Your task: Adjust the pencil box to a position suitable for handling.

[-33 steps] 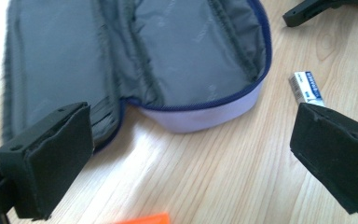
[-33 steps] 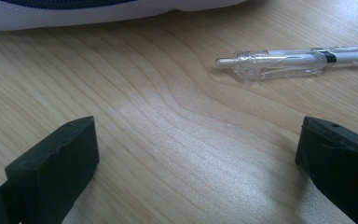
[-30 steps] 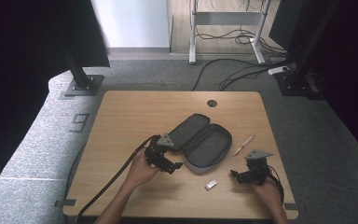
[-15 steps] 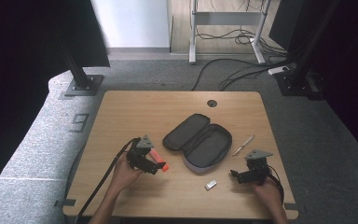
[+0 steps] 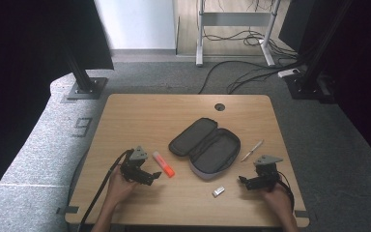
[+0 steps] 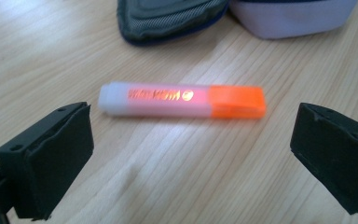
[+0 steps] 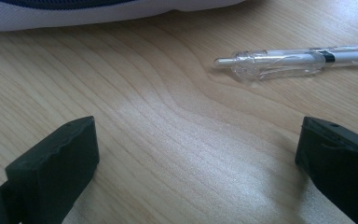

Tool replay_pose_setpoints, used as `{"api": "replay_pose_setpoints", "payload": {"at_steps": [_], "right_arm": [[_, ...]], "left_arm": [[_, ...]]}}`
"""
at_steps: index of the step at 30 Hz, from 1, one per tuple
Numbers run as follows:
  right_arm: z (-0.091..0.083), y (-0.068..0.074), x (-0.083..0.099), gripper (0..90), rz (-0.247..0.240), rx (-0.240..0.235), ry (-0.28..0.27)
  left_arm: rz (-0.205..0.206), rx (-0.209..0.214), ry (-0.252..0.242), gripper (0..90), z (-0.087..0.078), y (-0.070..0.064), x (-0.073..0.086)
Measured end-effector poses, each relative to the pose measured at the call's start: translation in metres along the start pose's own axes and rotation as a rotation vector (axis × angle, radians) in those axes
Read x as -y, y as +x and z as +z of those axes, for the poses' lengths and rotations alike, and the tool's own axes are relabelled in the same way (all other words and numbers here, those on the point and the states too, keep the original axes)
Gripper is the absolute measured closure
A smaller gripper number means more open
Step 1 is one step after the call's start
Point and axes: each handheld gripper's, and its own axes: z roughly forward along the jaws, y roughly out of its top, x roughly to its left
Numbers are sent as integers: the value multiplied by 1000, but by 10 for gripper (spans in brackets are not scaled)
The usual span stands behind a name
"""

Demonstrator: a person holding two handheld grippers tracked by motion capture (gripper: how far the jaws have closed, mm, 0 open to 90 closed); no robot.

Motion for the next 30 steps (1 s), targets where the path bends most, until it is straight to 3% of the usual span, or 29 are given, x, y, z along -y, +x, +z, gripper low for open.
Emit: {"api": "replay_pose_setpoints", "payload": {"at_steps": [7, 15, 30], "right_arm": [[0, 0, 0, 0, 0, 0, 0], [0, 0, 0, 0, 0, 0, 0], [0, 0, 0, 0, 0, 0, 0]], "left_arm": [[-18, -20, 6, 0, 2, 4, 16], [-12, -44, 37, 0, 12, 5, 31], [-37, -39, 68, 0, 18, 8, 35]]}}
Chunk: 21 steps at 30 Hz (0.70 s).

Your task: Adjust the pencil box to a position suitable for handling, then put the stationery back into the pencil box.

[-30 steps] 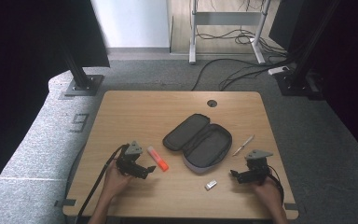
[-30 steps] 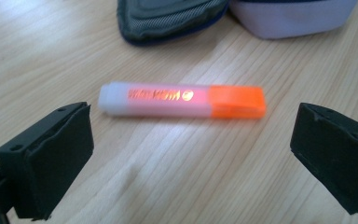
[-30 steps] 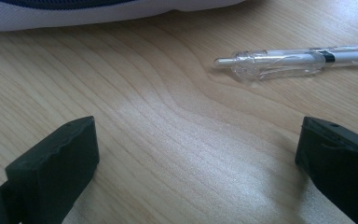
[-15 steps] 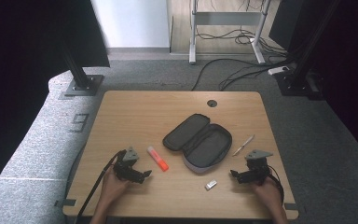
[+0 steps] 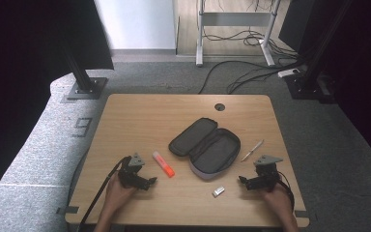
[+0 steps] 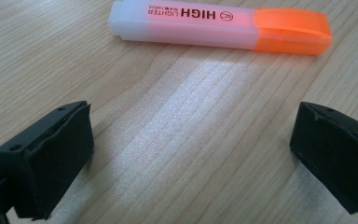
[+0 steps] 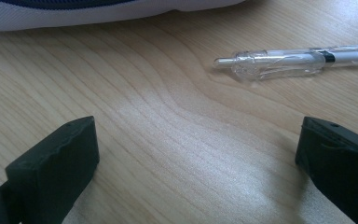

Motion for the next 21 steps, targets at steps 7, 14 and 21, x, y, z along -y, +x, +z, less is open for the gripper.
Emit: {"api": "replay_pose_setpoints", "payload": {"at_steps": [7, 14, 21], "right_arm": [[0, 0, 0, 0, 0, 0, 0], [-1, 1, 1, 13, 14, 9, -4], [-5, -4, -2, 55, 39, 34, -8]], "left_arm": [[0, 0, 0, 0, 0, 0, 0], [-1, -2, 0, 0, 0, 0, 0], [-2, -3, 0, 0, 0, 0, 0]]}}
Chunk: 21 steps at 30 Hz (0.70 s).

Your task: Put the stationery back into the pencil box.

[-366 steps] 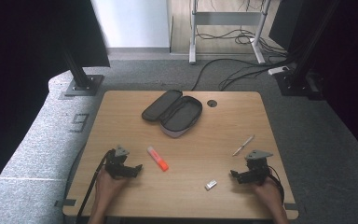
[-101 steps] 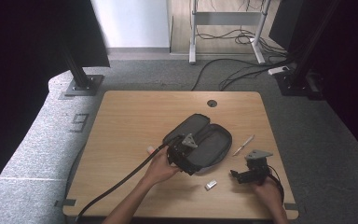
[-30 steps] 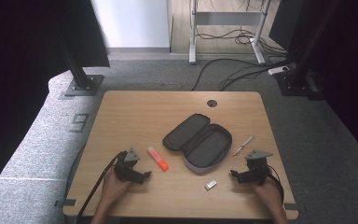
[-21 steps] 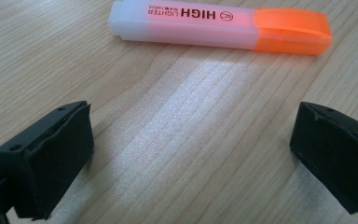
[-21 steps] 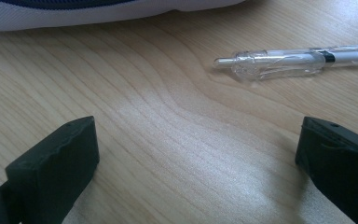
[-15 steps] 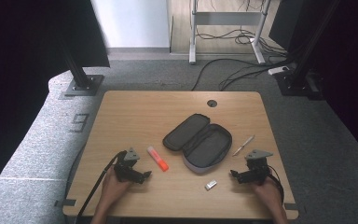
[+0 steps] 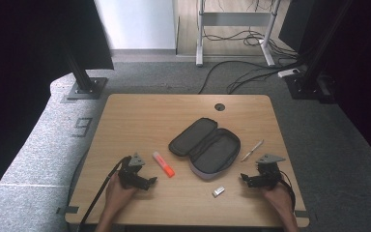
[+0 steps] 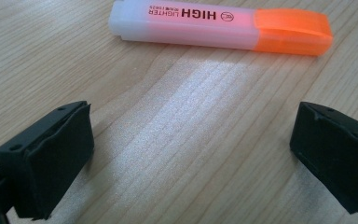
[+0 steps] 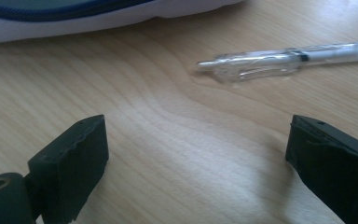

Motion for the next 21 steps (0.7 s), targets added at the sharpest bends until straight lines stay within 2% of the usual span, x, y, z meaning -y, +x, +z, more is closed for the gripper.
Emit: {"api": "replay_pose_setpoints", "payload": {"at_steps": [4, 8, 14, 17, 21], "right_arm": [[-1, -4, -3, 48, 24, 16, 6], [-5, -13, -8, 30, 52, 58, 14], [-8, -27, -21, 123, 90, 125, -6], [-7, -30, -26, 131, 98, 135, -17], [-3, -35, -37, 185, 108, 148, -25]], "left_arm": [[0, 0, 0, 0, 0, 0, 0], [0, 0, 0, 0, 0, 0, 0], [0, 0, 0, 0, 0, 0, 0], [-1, -1, 1, 0, 0, 0, -1], [-2, -2, 0, 0, 1, 0, -1]]}}
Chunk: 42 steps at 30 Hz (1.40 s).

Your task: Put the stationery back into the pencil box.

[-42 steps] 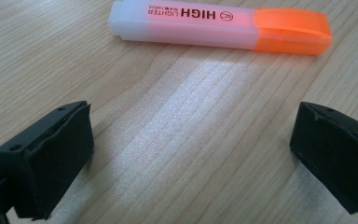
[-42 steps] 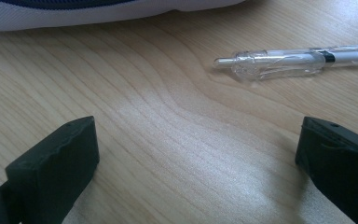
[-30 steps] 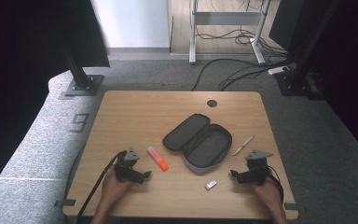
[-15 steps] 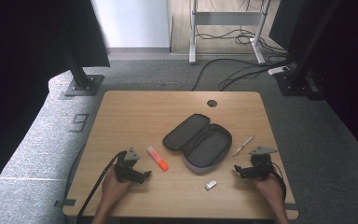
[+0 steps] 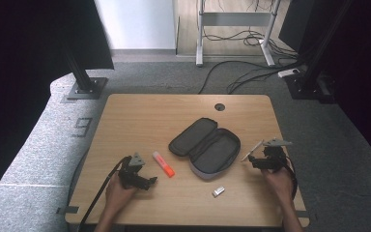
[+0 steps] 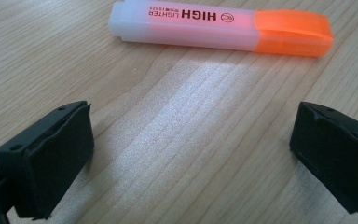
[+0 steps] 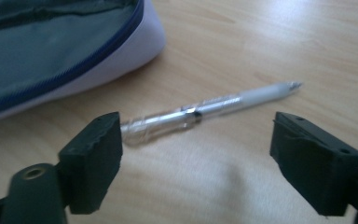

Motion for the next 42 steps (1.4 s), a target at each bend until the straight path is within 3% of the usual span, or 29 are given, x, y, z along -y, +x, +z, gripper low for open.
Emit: {"api": "replay_pose_setpoints", "payload": {"at_steps": [6, 13, 24, 27, 31, 37, 42], "right_arm": [[11, -4, -10, 215, 28, 29, 6], [31, -10, -18, 221, 51, 72, 48], [40, -10, -15, 282, 75, 97, 96], [38, -12, -11, 427, 77, 63, 93], [35, -15, -11, 523, 78, 60, 101], [30, -22, -8, 636, 106, 59, 118], [27, -22, -7, 696, 91, 58, 124]], "left_arm": [[0, 1, 0, 0, 0, 0, 0], [-1, 1, -1, 0, 0, 0, 0], [-1, 1, 0, 0, 0, 0, 0], [-1, 1, 0, 0, 0, 0, 0], [-1, 1, 0, 0, 0, 0, 0], [-1, 1, 0, 0, 0, 0, 0], [-1, 1, 0, 0, 0, 0, 0]]}}
